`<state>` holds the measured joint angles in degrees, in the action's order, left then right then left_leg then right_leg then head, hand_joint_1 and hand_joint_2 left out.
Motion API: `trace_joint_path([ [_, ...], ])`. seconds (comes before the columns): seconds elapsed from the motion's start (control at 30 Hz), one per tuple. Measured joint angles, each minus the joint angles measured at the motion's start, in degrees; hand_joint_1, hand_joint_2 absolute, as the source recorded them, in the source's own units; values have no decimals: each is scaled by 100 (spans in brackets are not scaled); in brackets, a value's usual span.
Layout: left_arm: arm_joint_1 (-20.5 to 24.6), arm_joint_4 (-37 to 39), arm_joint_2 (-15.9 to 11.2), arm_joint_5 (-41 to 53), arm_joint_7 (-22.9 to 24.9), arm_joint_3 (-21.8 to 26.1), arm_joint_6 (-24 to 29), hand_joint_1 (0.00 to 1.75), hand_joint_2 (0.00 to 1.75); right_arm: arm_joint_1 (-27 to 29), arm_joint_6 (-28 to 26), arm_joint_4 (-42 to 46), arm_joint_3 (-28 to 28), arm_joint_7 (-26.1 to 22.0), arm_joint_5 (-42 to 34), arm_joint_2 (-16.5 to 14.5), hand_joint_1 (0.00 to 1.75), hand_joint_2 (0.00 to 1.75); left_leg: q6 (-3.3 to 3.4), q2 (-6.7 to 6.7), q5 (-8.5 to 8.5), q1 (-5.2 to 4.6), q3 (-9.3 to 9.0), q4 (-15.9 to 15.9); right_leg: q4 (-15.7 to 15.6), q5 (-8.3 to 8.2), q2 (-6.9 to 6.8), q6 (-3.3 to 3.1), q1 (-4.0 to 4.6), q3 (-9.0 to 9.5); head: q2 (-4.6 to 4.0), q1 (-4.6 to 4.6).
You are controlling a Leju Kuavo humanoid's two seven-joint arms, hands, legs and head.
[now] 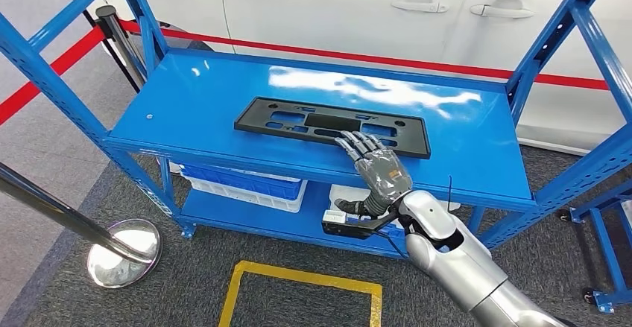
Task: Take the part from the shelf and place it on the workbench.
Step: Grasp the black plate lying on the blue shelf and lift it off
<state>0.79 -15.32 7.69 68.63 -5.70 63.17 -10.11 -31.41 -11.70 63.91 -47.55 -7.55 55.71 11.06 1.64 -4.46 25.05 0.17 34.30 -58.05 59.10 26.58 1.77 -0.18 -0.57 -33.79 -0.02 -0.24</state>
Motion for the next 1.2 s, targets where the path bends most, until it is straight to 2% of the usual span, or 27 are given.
trace_joint_path([
  [0.13, 14, 32, 1, 26, 39, 17, 38, 0, 0, -269, -314, -746, 64, 307, 201, -253, 0, 175, -11, 0, -1, 0, 0, -1, 1, 0, 1, 0, 0, 0, 0, 1],
  [0.4, 23, 80, 2, 28, 58, 55, 73, 0, 0, -551, -637, -1848, 382, 326, 198, -588, 0, 175, -10, 0, 0, -5, 5, -13, 0, 0, 2, 1, -4, 3, 0, 2],
  [0.8, 27, 85, 15, 27, 73, 140, 75, 0, 0, -570, -802, -2117, 809, 387, 163, -722, 0, 175, -3, 0, 4, -17, 12, -29, -5, -3, 1, 7, -18, 2, 0, 1],
  [0.97, 31, 85, 15, 27, 56, 153, 64, 0, 0, -564, -810, -2142, 897, 402, 191, -730, 0, 175, 47, 4, 26, -39, 28, -71, -20, -13, 18, 53, -44, 2, 0, 1],
  [1.03, 32, 85, 23, 27, 56, 158, 56, 0, 0, -566, -823, -2145, 934, 388, 196, -730, 0, 175, 80, 24, -8, -13, -13, 8, -16, 2, 15, 84, -32, 14, 0, 1],
  [1.1, 31, 86, 42, 28, 56, 161, 43, 0, 0, -580, -839, -2152, 980, 368, 191, -730, 0, 175, 123, 64, -55, 28, -73, 113, 252, 188, -44, 116, -19, -96, 0, 9],
  [1.2, 28, 87, 56, 34, 56, 168, 32, 0, 0, -575, -834, -2171, 1013, 368, 198, -734, 0, 175, 145, 114, -56, 42, -93, 136, 1272, 669, -114, 163, -53, -605, 0, 13],
])
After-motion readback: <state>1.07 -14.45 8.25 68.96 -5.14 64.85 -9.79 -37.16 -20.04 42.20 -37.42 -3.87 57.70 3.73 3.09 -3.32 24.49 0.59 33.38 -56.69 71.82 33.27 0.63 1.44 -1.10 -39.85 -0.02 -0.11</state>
